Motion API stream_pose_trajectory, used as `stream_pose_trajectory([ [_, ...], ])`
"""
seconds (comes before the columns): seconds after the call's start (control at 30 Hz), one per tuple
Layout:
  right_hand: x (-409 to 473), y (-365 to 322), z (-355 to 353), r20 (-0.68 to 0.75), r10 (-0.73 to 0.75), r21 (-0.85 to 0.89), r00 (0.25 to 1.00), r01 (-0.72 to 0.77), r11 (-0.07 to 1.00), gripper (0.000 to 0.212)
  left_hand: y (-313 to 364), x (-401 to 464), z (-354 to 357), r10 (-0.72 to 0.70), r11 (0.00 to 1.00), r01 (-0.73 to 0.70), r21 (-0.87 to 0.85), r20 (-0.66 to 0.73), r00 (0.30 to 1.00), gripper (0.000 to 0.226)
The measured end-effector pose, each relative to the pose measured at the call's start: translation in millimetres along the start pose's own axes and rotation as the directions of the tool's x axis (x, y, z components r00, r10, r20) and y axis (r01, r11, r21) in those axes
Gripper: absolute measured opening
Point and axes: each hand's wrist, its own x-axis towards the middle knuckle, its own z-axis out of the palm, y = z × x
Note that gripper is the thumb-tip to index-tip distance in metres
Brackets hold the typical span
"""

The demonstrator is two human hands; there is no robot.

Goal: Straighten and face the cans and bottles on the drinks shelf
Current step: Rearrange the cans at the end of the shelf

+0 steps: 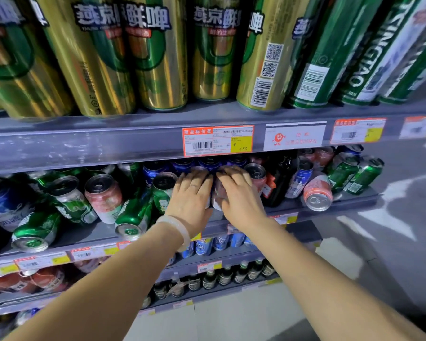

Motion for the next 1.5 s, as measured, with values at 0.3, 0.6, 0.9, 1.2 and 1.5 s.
stream_pose_trajectory([
  [0.3, -65, 80, -32, -0.043, 0.282, 0.014, 0.958, -0.282, 0.959, 0.058, 78, 14, 5, 0.208, 0.973, -0.189, -0.135, 0.138, 0.968, 0.082],
  [0.6, -103, 181, -53, -0.008, 0.487, -0.015, 0.873, -0.487, 0.873, 0.083, 170, 52, 44, 0.339, 0.915, -0.287, -0.282, 0.156, 0.928, 0.091],
  [0.9, -87, 257, -33, 0.079, 0.394, -0.045, 0.916, -0.391, 0.919, 0.09, 216, 109, 90, 0.144, 0.937, -0.1, -0.336, 0.109, 0.984, 0.083],
  [1.2, -69, 275, -23, 0.06, 0.296, 0.15, 0.953, -0.302, 0.942, 0.075, 227, 123, 106, 0.08, 0.985, -0.075, -0.156, 0.025, 0.997, 0.082],
  [1.5, -58, 294, -55, 0.191, 0.332, 0.25, 0.924, -0.372, 0.894, 0.066, 237, 145, 76, 0.07, 0.953, -0.055, -0.298, 0.039, 0.997, 0.046],
])
